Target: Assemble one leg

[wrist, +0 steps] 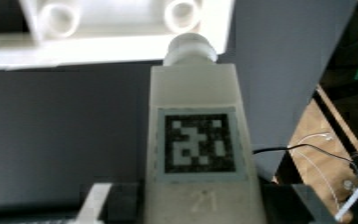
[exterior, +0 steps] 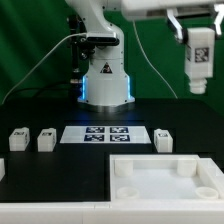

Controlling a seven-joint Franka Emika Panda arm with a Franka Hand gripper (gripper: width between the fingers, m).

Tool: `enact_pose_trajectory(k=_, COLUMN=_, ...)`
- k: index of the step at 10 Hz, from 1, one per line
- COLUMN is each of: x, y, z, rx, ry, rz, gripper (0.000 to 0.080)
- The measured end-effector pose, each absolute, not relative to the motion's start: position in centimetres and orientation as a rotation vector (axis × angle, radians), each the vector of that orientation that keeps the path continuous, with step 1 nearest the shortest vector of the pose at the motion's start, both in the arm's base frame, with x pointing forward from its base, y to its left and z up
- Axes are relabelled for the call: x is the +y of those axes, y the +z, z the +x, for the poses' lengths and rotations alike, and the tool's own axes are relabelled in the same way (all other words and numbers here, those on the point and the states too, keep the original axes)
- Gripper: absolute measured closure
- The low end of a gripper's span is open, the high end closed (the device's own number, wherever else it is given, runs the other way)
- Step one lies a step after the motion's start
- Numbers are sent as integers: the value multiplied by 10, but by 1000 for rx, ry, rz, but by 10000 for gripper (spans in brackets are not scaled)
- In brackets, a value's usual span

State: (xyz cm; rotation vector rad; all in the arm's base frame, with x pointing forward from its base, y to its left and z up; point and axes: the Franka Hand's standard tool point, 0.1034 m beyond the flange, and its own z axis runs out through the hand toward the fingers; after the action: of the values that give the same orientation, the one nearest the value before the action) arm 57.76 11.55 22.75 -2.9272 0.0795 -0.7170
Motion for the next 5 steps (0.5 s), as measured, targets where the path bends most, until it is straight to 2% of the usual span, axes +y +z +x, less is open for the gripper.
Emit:
enact_pose_trajectory(k=2, x=129, y=204, z=580, rx=63, ry=-725, rz=-2904, gripper=506)
enact_pose_trajectory(k=5, x=130, y=201, z=579, rx=62, ry=-719, rz=-2906, gripper=506)
